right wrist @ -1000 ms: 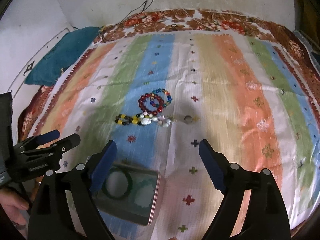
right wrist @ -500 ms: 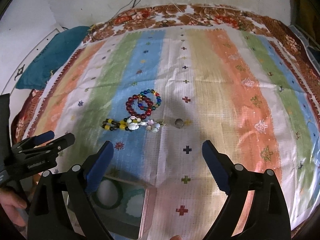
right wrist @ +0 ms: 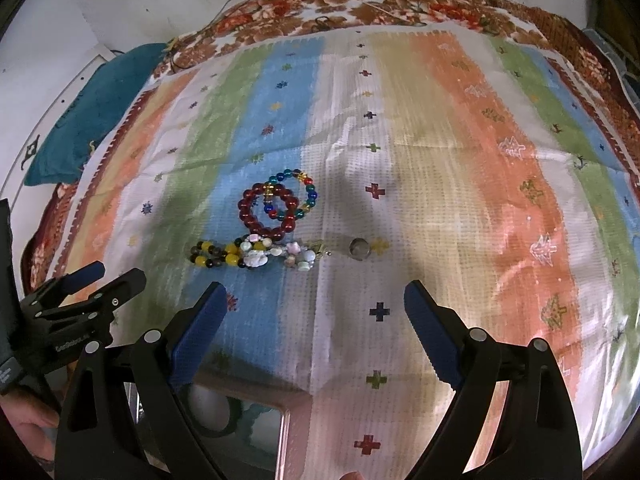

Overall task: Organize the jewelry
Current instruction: 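Withdraw both open tools from the box back to the bracelet pile, then grasp the black-and-yellow bead bracelet with the left tool while the right tool grasps the white shell bracelet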

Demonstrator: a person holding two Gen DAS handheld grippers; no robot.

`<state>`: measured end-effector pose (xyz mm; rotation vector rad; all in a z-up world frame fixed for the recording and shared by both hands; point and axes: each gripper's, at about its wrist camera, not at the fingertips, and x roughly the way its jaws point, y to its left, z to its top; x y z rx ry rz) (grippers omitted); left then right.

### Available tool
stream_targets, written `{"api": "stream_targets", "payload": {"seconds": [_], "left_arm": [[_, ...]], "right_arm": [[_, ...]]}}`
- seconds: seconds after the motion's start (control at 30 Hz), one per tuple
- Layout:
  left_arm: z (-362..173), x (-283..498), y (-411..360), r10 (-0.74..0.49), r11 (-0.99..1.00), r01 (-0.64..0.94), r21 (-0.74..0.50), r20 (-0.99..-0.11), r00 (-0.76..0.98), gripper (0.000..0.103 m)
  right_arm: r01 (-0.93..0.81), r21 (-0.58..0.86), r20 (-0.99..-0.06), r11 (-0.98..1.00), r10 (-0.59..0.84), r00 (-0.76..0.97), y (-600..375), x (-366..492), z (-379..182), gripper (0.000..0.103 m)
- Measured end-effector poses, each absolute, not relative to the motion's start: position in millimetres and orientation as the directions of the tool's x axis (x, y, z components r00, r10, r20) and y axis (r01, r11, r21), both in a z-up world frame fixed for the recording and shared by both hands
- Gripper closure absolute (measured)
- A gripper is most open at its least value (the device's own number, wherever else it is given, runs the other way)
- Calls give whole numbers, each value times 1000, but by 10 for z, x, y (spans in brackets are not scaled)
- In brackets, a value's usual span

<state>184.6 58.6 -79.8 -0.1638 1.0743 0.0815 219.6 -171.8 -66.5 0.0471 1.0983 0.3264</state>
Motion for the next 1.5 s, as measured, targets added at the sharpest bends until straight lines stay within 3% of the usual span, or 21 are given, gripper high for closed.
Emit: {"api": "stream_targets", "payload": {"seconds": [1.1,1.5], "left_arm": [[-1214,2267,568,4,991,-124,-57,-895,446,14],[-1314,2356,568,16,992,-116,-39,-901,434,14]], "right_arm": [[-184,144,-900,972,206,383,-1770,2765,-1093,12],[-292,163,-895,942,265,358,-1457,2762,-1039,12]]}}
